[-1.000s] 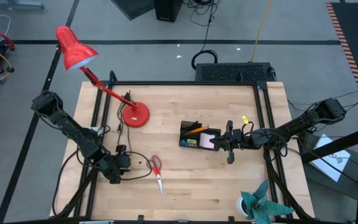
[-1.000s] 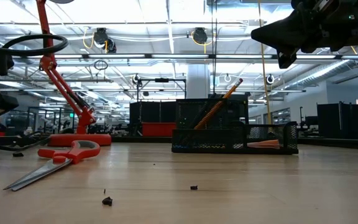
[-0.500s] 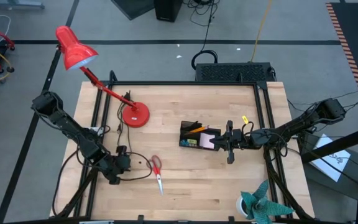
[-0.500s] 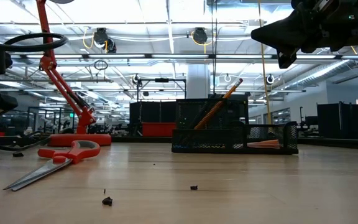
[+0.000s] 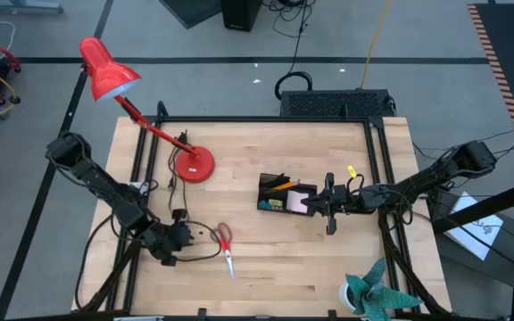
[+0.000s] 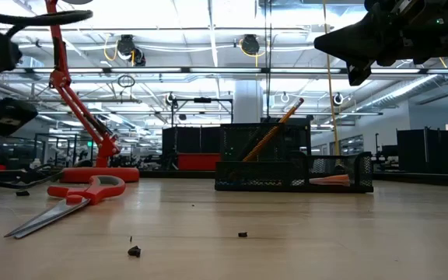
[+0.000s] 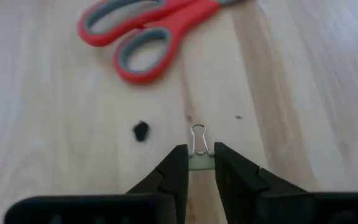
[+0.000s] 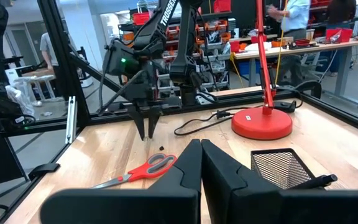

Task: Pick and place office supplies into organizer
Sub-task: Put the green binder clip into the black desk organizer

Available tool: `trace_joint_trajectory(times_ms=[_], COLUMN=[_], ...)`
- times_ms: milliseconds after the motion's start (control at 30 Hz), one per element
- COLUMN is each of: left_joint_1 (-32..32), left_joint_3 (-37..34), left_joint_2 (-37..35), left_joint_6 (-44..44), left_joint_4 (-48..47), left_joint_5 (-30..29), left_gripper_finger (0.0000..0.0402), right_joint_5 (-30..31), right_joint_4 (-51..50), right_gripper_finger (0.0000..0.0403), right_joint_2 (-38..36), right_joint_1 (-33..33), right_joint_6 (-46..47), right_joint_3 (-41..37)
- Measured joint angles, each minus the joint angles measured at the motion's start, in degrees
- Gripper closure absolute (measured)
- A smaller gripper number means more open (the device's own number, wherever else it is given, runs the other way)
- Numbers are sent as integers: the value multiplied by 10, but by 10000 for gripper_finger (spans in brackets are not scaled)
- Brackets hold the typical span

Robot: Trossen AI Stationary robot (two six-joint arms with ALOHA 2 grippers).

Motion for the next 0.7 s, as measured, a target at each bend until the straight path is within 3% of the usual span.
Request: trace_joint_trajectory(times_ms=[167,267,433,700], left_joint_1=[39,72,136,288], left_joint_3=[15,19,20,21], left_joint_2=[-1,-1,-1,7], left_joint_6=[1,19,117,253], left_joint_4=[1,18,127,316], left_joint_5=[-7,-8,-11,-25], left_gripper_finger=[351,347,325,345], right_joint_5=[0,0,0,0], right_joint_4=[0,0,0,5], right_gripper_finger=[403,403,403,403], right_joint_2=[0,0,0,0], right_joint_1=[0,0,0,0], right_joint_6=[0,0,-1,-2], right_joint_3=[0,0,0,0])
